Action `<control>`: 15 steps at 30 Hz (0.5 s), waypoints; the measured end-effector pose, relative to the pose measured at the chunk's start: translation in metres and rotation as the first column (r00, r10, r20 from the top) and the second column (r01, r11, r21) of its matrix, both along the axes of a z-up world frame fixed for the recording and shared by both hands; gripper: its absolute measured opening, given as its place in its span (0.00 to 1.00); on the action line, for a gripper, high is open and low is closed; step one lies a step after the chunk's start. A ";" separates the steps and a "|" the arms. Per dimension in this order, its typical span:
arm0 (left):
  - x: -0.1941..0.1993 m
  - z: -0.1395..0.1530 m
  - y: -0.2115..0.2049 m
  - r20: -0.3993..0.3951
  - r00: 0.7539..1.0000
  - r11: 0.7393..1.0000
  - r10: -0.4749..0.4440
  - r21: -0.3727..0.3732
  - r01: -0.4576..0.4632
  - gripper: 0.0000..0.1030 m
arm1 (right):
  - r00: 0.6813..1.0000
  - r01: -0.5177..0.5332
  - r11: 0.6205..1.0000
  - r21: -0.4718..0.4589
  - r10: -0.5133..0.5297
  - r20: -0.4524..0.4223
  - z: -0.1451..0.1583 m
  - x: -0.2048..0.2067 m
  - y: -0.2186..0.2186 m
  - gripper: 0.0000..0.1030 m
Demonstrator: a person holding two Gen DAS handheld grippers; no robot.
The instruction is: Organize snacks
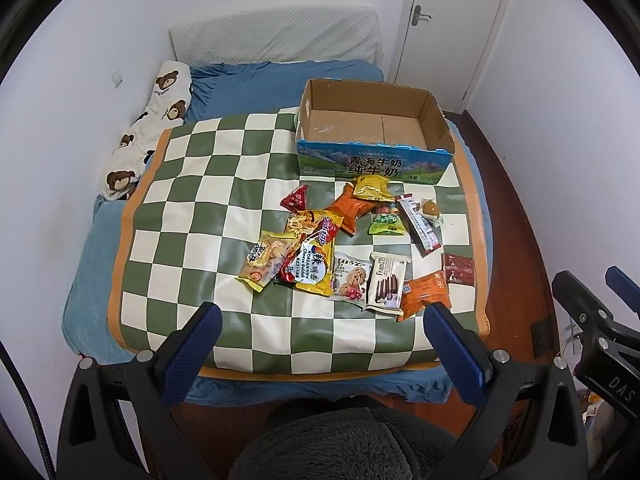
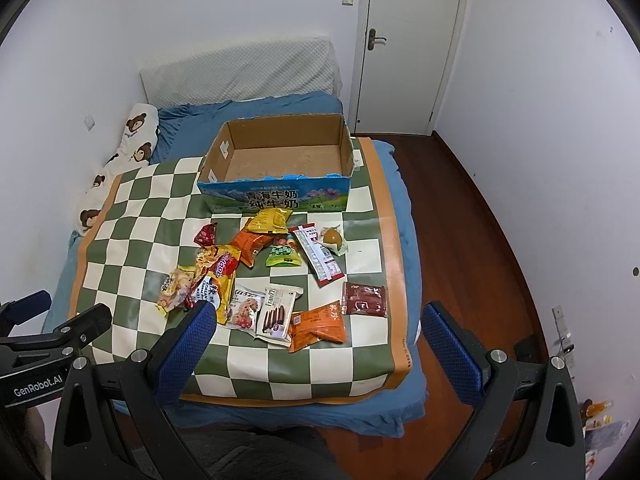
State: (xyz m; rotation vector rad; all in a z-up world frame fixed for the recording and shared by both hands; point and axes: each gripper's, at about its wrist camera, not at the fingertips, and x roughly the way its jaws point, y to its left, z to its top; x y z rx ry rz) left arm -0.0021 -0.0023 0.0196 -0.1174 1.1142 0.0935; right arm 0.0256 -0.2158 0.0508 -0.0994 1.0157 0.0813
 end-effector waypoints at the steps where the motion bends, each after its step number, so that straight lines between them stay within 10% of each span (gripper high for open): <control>1: 0.000 0.000 0.000 0.000 1.000 1.000 0.000 -0.002 0.000 1.00 | 1.000 0.000 1.000 0.003 0.000 0.000 0.000 0.000 0.000 1.00; 15: 0.002 0.006 -0.003 0.004 1.000 1.000 -0.002 -0.002 0.002 1.00 | 1.000 0.004 1.000 0.011 -0.004 0.000 0.002 -0.003 0.001 1.00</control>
